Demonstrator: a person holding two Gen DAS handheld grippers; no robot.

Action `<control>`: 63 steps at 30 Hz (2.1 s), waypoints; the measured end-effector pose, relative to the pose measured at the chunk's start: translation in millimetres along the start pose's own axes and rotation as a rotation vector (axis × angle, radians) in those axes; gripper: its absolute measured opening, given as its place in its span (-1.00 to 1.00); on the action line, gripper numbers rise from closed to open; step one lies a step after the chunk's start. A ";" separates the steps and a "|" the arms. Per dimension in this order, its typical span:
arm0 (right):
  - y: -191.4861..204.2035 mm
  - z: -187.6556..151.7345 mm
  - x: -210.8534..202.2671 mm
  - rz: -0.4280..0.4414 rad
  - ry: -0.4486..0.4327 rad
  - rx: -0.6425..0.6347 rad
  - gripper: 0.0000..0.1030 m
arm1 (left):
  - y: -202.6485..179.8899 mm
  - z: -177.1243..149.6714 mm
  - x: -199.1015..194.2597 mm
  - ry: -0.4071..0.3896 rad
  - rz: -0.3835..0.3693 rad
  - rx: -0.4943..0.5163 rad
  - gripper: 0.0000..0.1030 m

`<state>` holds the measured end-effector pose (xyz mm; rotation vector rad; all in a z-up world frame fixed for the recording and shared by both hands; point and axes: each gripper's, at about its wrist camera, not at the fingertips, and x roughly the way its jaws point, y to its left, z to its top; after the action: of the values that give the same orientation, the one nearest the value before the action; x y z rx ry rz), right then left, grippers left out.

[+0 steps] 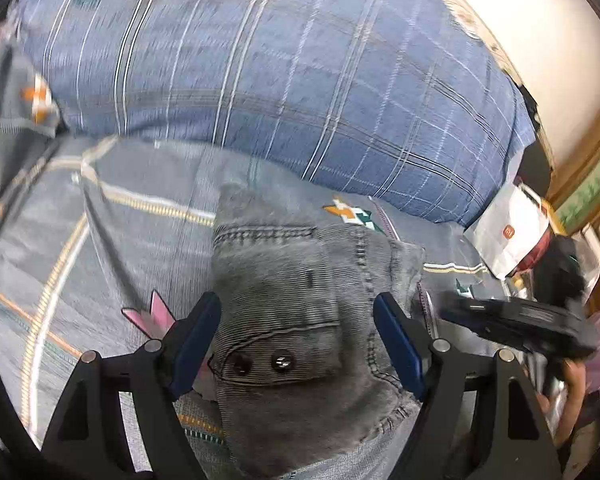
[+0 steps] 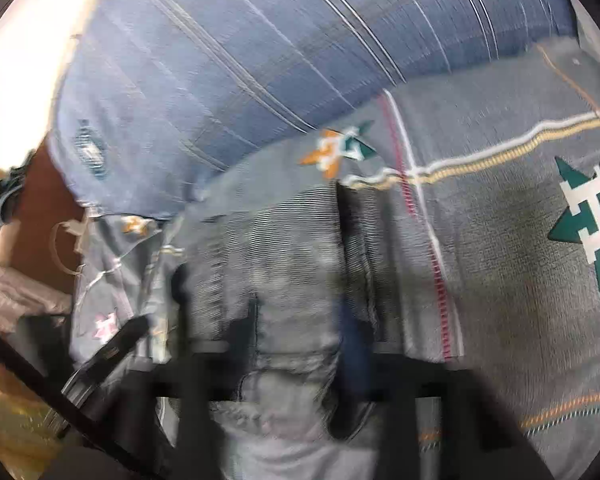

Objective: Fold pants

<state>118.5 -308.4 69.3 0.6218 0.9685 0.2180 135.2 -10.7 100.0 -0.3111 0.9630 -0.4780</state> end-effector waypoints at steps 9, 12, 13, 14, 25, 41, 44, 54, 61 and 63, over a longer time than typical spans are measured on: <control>-15.0 -27.3 37.8 -0.027 0.156 0.002 -0.76 | -9.6 -16.7 30.9 0.078 0.136 0.075 0.51; 6.7 -29.1 14.5 -0.054 0.085 -0.100 -0.84 | -15.4 -20.1 33.1 0.071 0.175 0.108 0.51; 16.6 -29.0 -4.1 -0.027 0.040 -0.128 -0.84 | -16.3 -20.1 31.8 0.070 0.174 0.111 0.51; 23.8 -29.4 -16.3 -0.021 0.008 -0.150 -0.85 | -15.8 -19.5 31.1 0.071 0.167 0.109 0.51; -2.8 -61.7 36.2 -0.230 0.145 -0.179 -0.86 | -18.2 -27.2 55.0 0.120 0.190 0.137 0.60; 15.2 8.5 3.8 -0.155 -0.022 -0.034 0.69 | 36.7 -3.2 10.5 0.053 0.066 -0.112 0.61; -17.3 12.9 30.9 -0.053 -0.034 0.062 0.59 | 49.6 -0.2 16.5 0.074 0.040 -0.154 0.61; -45.5 9.1 53.3 -0.047 0.044 0.122 0.42 | 63.3 -9.3 67.3 0.207 -0.143 -0.313 -0.08; -33.4 8.3 57.8 -0.070 0.040 0.044 -0.01 | 58.6 -8.8 68.5 0.208 -0.145 -0.301 -0.28; -21.4 6.4 54.1 -0.090 0.008 -0.007 -0.62 | 55.0 -6.9 61.0 0.180 -0.136 -0.288 -0.52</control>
<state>152.0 -304.4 21.5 0.5697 1.0014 0.1437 172.4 4.3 28.0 -0.6047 1.1933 -0.4974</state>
